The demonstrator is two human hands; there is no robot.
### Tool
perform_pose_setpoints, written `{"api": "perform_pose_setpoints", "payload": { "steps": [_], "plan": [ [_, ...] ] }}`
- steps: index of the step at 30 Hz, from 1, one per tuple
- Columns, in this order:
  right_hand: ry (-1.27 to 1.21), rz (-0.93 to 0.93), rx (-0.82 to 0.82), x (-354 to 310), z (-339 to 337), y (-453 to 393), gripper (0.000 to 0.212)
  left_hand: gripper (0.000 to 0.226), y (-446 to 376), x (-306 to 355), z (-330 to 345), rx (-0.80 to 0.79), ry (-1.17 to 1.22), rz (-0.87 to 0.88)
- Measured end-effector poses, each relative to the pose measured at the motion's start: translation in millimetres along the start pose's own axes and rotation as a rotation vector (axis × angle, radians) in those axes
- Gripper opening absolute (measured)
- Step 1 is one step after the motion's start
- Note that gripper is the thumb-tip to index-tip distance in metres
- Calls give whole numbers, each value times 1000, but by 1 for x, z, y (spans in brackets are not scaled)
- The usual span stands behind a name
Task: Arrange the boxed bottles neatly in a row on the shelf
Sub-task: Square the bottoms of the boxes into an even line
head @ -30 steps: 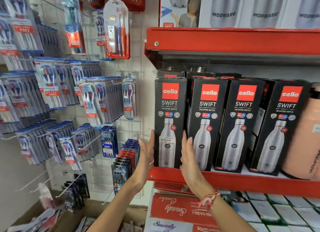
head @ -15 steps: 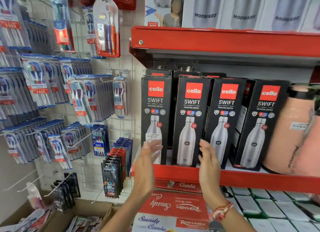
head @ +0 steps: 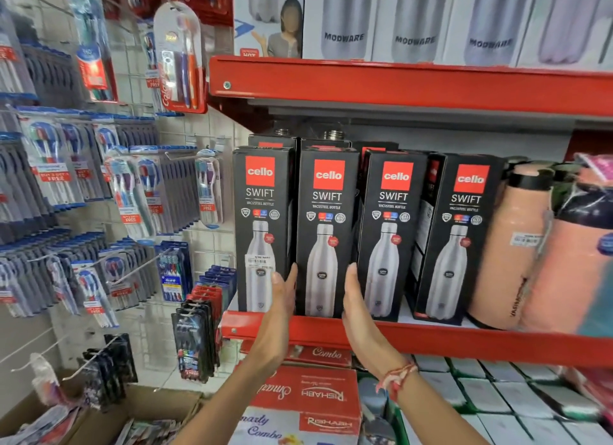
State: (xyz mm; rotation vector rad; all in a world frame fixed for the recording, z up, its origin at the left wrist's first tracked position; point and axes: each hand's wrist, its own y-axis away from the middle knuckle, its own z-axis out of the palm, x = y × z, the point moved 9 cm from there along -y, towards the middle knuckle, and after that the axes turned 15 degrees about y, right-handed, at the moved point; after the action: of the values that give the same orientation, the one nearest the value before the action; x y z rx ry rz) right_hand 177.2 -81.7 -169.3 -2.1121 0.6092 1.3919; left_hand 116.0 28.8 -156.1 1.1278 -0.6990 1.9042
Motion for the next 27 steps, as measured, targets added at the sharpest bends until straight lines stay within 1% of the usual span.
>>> {"api": "perform_pose_setpoints", "payload": {
  "steps": [1,2,3,4,5,6,8,9,13,14,15,16,17,18,19,20,21,22,23,24,25,27],
  "plan": [
    [-14,-20,-3,8,5,0,64,133,-1,-1,1,-10,24,-33],
    [7,-9,-4,-1,4,5,66,119,12,8,8,-33,32,-30],
    [33,35,7,-20,4,9,71,103,21,13,11,-46,29,-9],
    [52,85,35,-42,5,10,76,93,27,16,10,-51,7,16],
    [16,57,48,-52,1,13,81,93,32,19,9,-55,-17,41],
    [-5,47,19,-57,-6,20,84,99,35,22,8,-53,-46,63],
    [-12,40,29,-55,-5,8,86,108,41,27,10,-52,-111,91],
    [-10,49,49,-54,-4,6,87,107,44,30,12,-56,-138,108],
    [-10,80,33,-43,-9,4,99,85,50,36,18,-52,-244,162],
    [-3,78,31,-44,-11,5,95,83,52,38,16,-15,-277,195],
    [-23,73,44,-42,-15,6,86,82,53,42,13,45,-321,255],
    [-24,71,89,-43,-24,9,78,81,56,48,12,108,-359,344],
    [-24,51,166,-43,-36,13,73,78,62,56,15,152,-374,449],
    [2,20,286,-43,-52,20,67,73,67,62,21,165,-362,535],
    [15,-8,428,-40,-71,27,56,69,69,63,31,143,-332,569],
    [21,-26,561,-37,-88,35,44,67,66,58,42,88,-287,540],
    [34,-36,657,-32,-102,42,37,69,60,47,55,12,-246,460],
    [44,-35,702,-27,-113,45,36,74,53,32,68,-65,-234,354],
    [58,-16,703,-22,-119,46,37,81,47,17,80,-121,-251,258],
    [61,18,661,-19,-122,44,41,88,42,4,89,-152,-281,184],
    [60,64,600,-17,-122,42,49,93,37,-8,97,-160,-308,132],
    [48,138,463,-14,-118,35,62,98,30,-20,107,-138,-328,87]
  ]
}}
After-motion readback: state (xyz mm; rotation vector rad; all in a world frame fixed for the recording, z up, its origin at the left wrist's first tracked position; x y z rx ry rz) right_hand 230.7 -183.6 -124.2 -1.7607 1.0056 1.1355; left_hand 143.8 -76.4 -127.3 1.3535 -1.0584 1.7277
